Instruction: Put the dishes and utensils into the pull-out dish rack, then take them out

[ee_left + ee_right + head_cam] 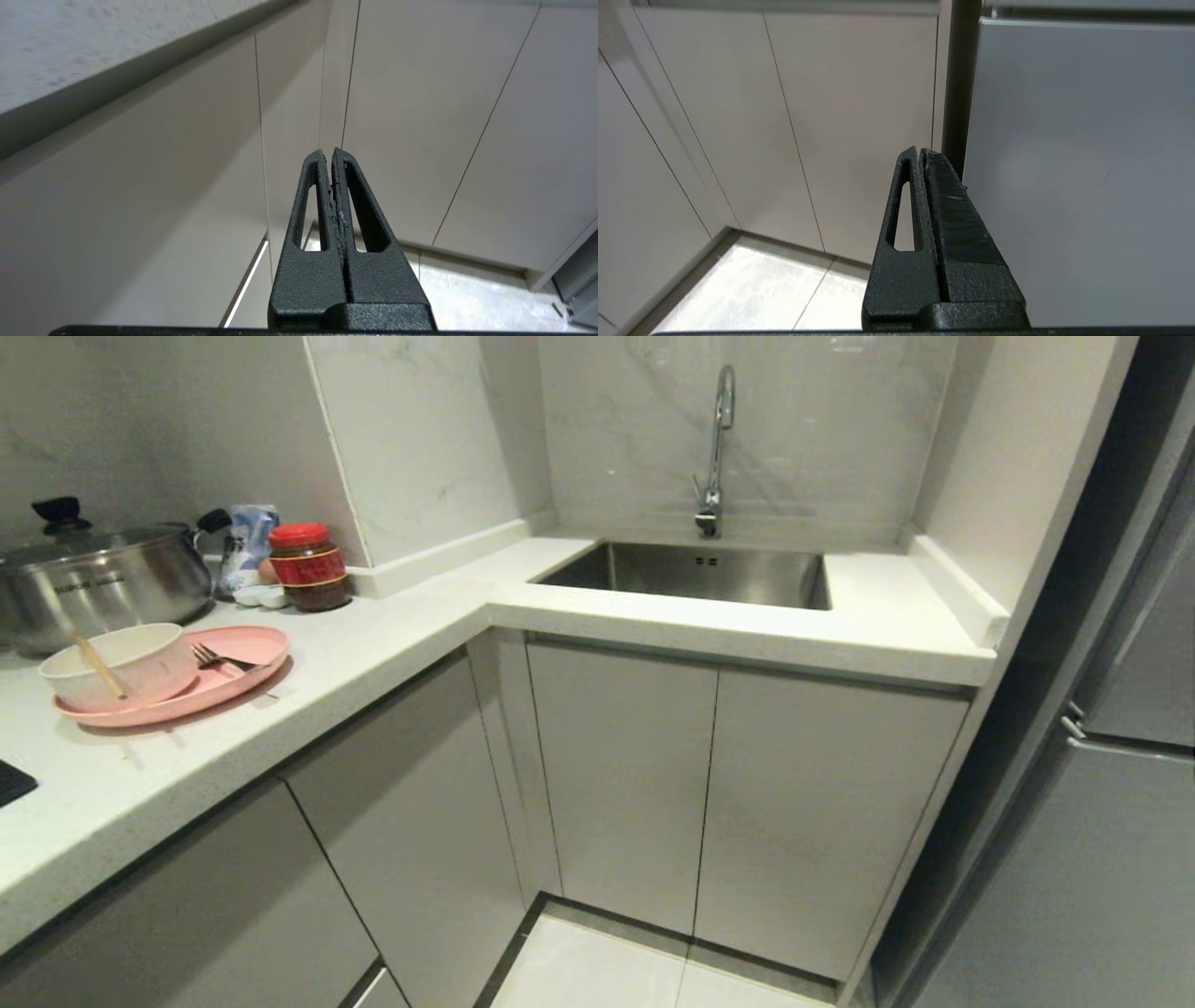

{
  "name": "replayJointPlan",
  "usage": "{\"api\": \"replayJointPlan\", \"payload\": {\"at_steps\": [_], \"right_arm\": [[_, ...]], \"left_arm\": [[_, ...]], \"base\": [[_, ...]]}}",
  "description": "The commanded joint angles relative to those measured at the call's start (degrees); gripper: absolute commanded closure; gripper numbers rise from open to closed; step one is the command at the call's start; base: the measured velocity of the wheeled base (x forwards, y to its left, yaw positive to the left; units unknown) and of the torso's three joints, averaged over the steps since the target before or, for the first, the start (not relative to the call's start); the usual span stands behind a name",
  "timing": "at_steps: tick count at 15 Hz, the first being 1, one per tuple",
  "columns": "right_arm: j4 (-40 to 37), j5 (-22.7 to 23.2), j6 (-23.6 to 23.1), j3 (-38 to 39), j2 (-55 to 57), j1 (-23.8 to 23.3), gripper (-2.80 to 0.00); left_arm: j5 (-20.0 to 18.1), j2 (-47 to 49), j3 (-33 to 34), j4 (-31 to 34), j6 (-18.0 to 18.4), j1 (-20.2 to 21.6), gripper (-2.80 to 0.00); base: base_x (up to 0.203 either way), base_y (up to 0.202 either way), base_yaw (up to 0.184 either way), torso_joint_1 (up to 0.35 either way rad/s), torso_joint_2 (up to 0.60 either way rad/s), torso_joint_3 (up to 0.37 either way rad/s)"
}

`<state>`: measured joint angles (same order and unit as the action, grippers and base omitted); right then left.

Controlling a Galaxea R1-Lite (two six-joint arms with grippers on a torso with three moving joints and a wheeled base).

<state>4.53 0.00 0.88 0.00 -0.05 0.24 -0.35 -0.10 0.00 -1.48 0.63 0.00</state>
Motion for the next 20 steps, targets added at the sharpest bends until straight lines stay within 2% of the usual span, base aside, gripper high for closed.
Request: {"api": "replayJointPlan", "payload": {"at_steps": [1,7,20], "right_arm": [[0.0,0.0,0.0,1.5,0.0,0.0,0.00],[0.0,0.0,0.0,1.5,0.0,0.0,0.00],[0.0,0.0,0.0,1.5,0.0,0.0,0.00]], "left_arm": [[0.0,0.1,0.7,0.0,0.0,0.0,0.00],[0.0,0.1,0.7,0.1,-0.3,0.0,0.00],[0.0,0.1,0.7,0.1,-0.3,0.0,0.00]], "base": [[0.000,0.000,0.000,0.002,0.00,0.216],[0.000,0.000,0.000,0.004,0.00,0.155],[0.000,0.000,0.000,0.000,0.00,0.002]]}}
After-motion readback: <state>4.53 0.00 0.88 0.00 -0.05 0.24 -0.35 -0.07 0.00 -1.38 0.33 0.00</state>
